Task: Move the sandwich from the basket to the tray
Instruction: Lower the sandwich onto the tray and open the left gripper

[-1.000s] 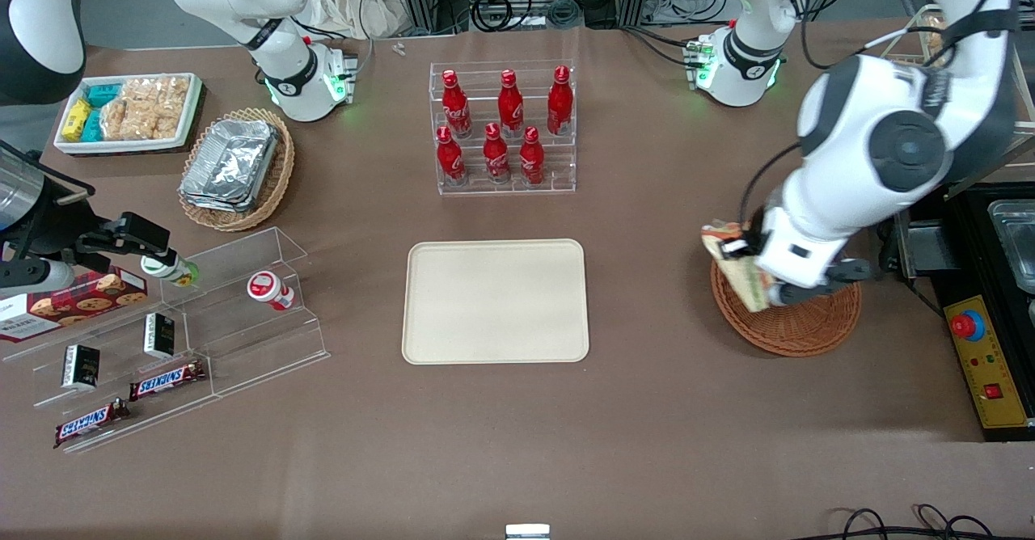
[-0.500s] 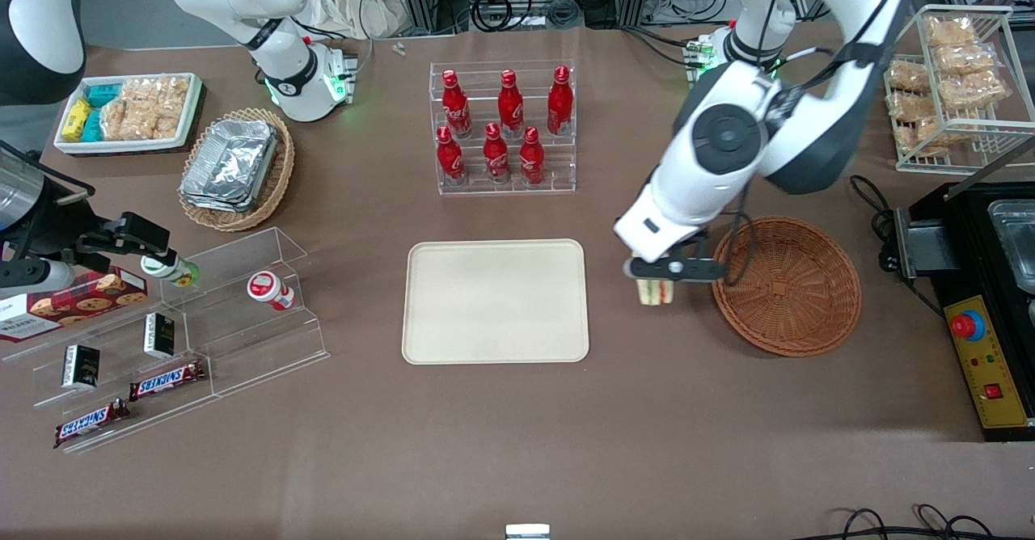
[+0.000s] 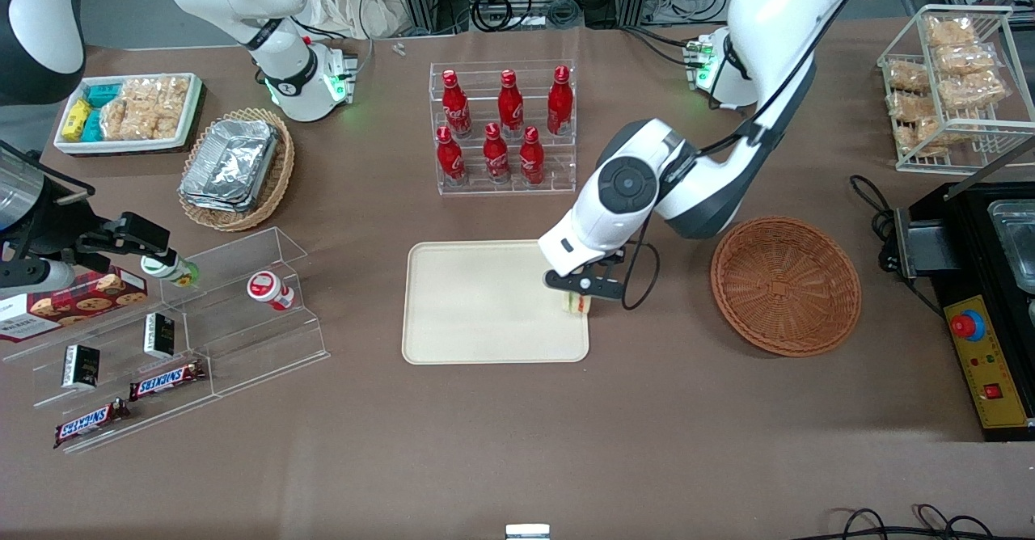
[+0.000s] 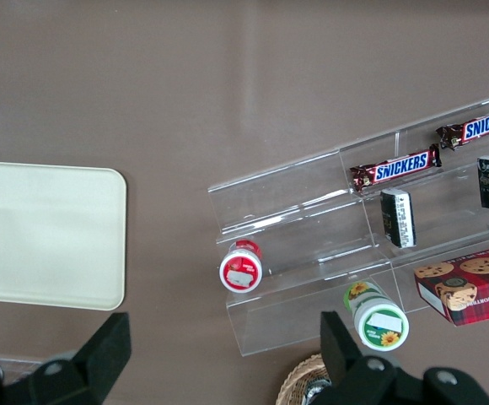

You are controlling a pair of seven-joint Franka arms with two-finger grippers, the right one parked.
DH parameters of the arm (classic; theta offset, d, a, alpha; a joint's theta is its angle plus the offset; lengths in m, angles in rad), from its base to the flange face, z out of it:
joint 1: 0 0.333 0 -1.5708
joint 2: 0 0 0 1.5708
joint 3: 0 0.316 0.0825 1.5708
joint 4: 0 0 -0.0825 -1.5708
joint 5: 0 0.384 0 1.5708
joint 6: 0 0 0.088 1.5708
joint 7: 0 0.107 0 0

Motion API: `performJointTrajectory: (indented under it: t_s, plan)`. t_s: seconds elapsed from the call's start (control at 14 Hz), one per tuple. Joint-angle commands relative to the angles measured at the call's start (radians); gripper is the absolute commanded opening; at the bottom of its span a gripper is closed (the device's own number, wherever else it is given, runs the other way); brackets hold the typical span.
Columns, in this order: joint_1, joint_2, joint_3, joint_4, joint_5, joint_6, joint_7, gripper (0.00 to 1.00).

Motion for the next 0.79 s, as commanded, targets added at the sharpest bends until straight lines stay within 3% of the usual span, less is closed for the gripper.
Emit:
performJointTrajectory:
  t_s: [0.0,0.21,0.43,0.5,0.57,0.64,0.71]
  plan:
    - [-0.027,0.083,0.005,0.047,0.067,0.052,-0.011,0.29]
    - [-0.028,0.137,0.013,0.047,0.098,0.144,-0.057,0.37]
    - [-0.028,0.164,0.013,0.047,0.205,0.163,-0.160,0.41]
    - [-0.028,0.166,0.013,0.047,0.233,0.163,-0.186,0.53]
    - [-0.027,0.164,0.013,0.047,0.239,0.163,-0.204,0.88]
    - [-0.024,0.157,0.013,0.047,0.240,0.162,-0.227,1.00]
    - [-0.018,0.144,0.010,0.045,0.237,0.154,-0.252,1.00]
